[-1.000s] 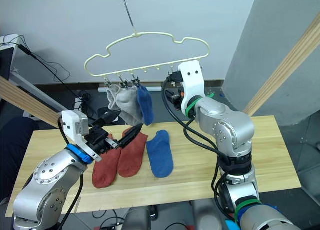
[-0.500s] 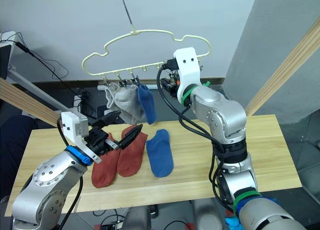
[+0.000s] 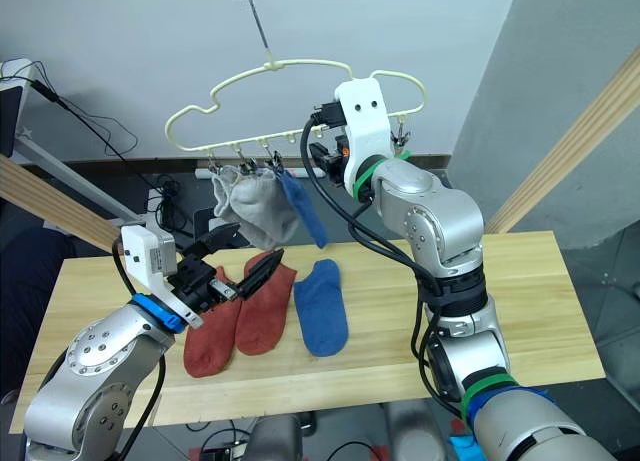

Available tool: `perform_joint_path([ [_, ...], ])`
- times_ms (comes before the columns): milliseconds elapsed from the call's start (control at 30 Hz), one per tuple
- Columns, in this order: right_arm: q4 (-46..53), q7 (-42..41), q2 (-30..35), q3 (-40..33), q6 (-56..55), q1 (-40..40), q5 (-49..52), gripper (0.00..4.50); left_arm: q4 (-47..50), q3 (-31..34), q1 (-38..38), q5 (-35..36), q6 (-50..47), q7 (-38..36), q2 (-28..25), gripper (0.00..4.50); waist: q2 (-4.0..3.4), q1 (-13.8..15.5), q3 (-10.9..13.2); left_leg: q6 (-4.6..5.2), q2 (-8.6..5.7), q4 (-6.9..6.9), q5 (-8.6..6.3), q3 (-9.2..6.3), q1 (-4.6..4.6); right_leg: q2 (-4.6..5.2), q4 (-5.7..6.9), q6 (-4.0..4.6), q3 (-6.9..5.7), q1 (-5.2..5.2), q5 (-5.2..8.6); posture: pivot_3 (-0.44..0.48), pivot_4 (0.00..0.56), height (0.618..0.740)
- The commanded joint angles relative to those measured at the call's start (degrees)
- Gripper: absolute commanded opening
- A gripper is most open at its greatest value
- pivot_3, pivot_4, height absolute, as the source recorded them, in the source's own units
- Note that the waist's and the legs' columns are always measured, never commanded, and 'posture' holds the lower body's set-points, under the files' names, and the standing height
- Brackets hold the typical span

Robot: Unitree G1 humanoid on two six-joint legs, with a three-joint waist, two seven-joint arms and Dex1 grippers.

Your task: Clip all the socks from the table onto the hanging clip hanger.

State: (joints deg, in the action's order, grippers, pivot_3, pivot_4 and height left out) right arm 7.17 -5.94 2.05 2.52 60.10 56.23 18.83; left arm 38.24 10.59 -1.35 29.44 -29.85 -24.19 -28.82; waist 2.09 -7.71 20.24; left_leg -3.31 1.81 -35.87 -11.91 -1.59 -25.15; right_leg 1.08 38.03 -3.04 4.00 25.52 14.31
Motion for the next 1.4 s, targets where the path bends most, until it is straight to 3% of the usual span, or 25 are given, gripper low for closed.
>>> perform_joint_path([
  [33, 0.61, -0.48, -0.22, 0.36, -2.29, 1.41, -0.80, 2.32, 3.44, -0.14, -0.95, 0.09, 1.02, 0.42, 0.48, 4.50, 0.00, 0.02, 0.00, 0.00, 0.00, 0.00, 0.00, 0.00, 0.00, 0.01, 0.00, 0.00, 0.00, 0.00, 0.00, -0.122, 0.371, 0.740],
  [200, 0.17, -0.81, -0.01, 0.50, -2.55, 1.58, -1.57, 2.32, 3.42, -0.27, -1.01, -0.15, 1.12, 0.36, 0.49, 4.50, 0.00, 0.11, 0.00, 0.00, 0.00, 0.00, 0.00, -0.01, 0.00, 0.00, 0.02, 0.00, -0.02, 0.01, 0.00, -0.126, 0.368, 0.740],
  [300, 0.13, -0.65, 0.06, 0.72, -2.41, 1.48, -2.43, 1.72, 3.29, -0.25, -1.01, -0.21, 1.12, 0.27, 0.47, 4.50, 0.00, 0.12, 0.00, 0.00, 0.00, -0.01, 0.00, -0.01, 0.00, 0.00, 0.01, 0.00, -0.01, 0.01, 0.00, -0.127, 0.367, 0.740],
  [433, 0.27, -0.55, -0.04, 0.58, -2.22, 1.32, -2.62, 0.49, 3.04, -0.37, -0.86, -0.32, 1.19, 0.06, 0.37, 4.50, 0.00, 0.14, 0.00, 0.00, 0.00, 0.00, 0.00, -0.01, 0.00, 0.00, 0.02, 0.00, -0.02, 0.01, 0.00, -0.129, 0.365, 0.740],
  [500, 0.28, -0.62, -0.03, 0.58, -2.33, 1.29, -2.66, 0.15, 3.04, -0.33, -0.88, -0.28, 1.20, -0.03, 0.34, 4.50, 0.00, 0.14, 0.00, 0.00, 0.00, -0.01, 0.00, -0.01, -0.01, 0.01, 0.02, 0.01, -0.01, 0.01, 0.00, -0.129, 0.365, 0.740],
  [767, 0.74, -0.41, -0.11, 0.32, -2.13, 1.15, -2.59, 0.15, 2.51, -5.09, 1.72, -2.81, -7.31, 3.02, -1.95, 4.50, 0.00, 0.19, 0.00, 0.00, -0.02, -0.02, 0.00, -0.02, -0.01, 0.00, 0.04, 0.01, -0.02, 0.00, -0.01, -0.137, 0.367, 0.740],
  [1067, 1.08, 0.01, -0.73, 0.30, -2.02, 0.94, -2.56, 0.15, -4.54, -13.37, 16.04, -3.23, -24.76, 1.61, -7.48, 4.50, 0.00, 0.23, 0.00, 0.00, -0.03, -0.04, 0.00, -0.05, -0.01, -0.03, 0.07, 0.00, -0.05, 0.00, -0.01, -0.137, 0.374, 0.740],
  [1200, 1.21, 0.10, -1.09, 0.08, -2.15, 1.01, -2.43, 0.15, -16.40, -23.69, 26.36, -8.97, -20.03, -2.87, -5.60, 4.50, -0.09, 0.99, 0.06, 0.00, -0.05, -0.05, 0.00, -0.11, -0.05, -0.04, 0.08, 0.00, -0.14, 0.03, -0.01, -0.142, 0.370, 0.740],
  [1400, 1.59, 0.18, -1.15, -0.04, -1.96, 0.97, -2.46, 0.15, -26.40, -32.18, 29.92, -17.68, -16.94, -3.00, -3.05, 4.50, -0.10, 1.16, 0.07, 0.01, -0.03, -0.02, -0.01, -0.02, -0.17, 0.00, 0.08, 0.00, -0.08, 0.17, -0.01, -0.153, 0.370, 0.740],
])
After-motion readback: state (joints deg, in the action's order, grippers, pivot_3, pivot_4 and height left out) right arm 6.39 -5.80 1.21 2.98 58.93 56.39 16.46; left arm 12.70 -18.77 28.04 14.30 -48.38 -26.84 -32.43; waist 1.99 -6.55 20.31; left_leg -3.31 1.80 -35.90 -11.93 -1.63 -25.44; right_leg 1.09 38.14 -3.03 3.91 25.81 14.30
